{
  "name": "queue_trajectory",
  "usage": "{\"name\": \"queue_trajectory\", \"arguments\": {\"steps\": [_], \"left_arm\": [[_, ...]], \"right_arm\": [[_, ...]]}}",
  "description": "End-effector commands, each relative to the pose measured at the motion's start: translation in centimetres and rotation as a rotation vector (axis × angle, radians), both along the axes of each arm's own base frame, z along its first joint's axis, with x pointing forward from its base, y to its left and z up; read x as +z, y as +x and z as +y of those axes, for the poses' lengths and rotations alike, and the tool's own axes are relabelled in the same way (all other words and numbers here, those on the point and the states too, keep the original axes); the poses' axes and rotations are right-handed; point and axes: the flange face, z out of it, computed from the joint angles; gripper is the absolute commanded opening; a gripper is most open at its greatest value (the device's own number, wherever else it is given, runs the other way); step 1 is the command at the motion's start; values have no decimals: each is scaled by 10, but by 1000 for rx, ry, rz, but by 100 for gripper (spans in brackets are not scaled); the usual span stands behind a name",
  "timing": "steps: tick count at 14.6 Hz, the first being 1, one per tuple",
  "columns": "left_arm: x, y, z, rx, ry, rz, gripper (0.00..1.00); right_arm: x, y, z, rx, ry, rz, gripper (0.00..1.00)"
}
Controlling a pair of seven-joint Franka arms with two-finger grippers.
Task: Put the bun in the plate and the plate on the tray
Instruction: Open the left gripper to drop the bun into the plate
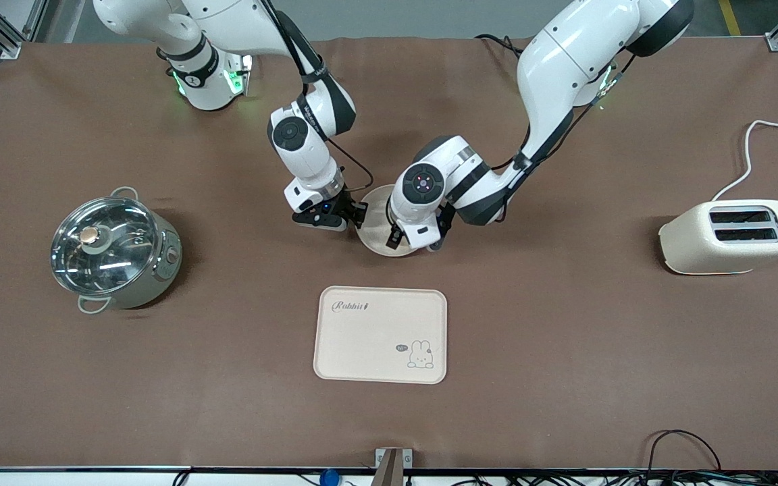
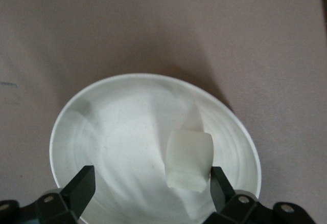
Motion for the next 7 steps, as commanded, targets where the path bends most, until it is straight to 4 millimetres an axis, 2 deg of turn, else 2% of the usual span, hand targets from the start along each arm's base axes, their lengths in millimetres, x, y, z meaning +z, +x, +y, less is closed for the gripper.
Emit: {"name": "queue_trajectory", "arguments": {"steps": [1, 3, 4, 6, 7], "left_arm": [[54, 29, 28, 13, 39, -48, 100], [101, 67, 65, -27, 49, -70, 100], [128, 88, 90, -60, 52, -82, 100], [178, 119, 141, -161, 64, -128, 100], [200, 129, 167, -217, 68, -158, 100]], "right_arm": [[-5, -3, 5, -14, 4, -6, 3], [-5, -3, 5, -14, 4, -6, 0], [-4, -2, 4, -17, 5, -7, 0], [14, 3, 5, -37, 33, -21, 0], [31, 9, 9, -55, 61, -39, 0]]}}
